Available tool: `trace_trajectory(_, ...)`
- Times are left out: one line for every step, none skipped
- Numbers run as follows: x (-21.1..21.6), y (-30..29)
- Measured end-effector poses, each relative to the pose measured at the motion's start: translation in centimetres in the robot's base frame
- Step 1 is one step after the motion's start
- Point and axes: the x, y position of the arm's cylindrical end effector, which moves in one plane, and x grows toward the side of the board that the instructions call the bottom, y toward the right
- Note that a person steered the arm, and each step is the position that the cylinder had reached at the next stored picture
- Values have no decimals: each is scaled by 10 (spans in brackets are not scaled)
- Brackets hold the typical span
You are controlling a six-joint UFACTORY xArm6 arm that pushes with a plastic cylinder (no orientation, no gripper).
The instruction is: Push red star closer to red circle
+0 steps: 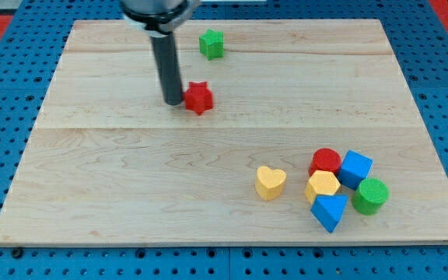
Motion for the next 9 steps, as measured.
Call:
trace_trajectory(-5, 30)
trace_trajectory(-16, 34)
trace_trajectory(-16, 59)
trace_trajectory(11, 101)
trace_trajectory(28, 127)
trace_trajectory(0, 125)
trace_trajectory(-23, 125)
trace_trajectory(-32, 135)
trace_trajectory(-24, 180)
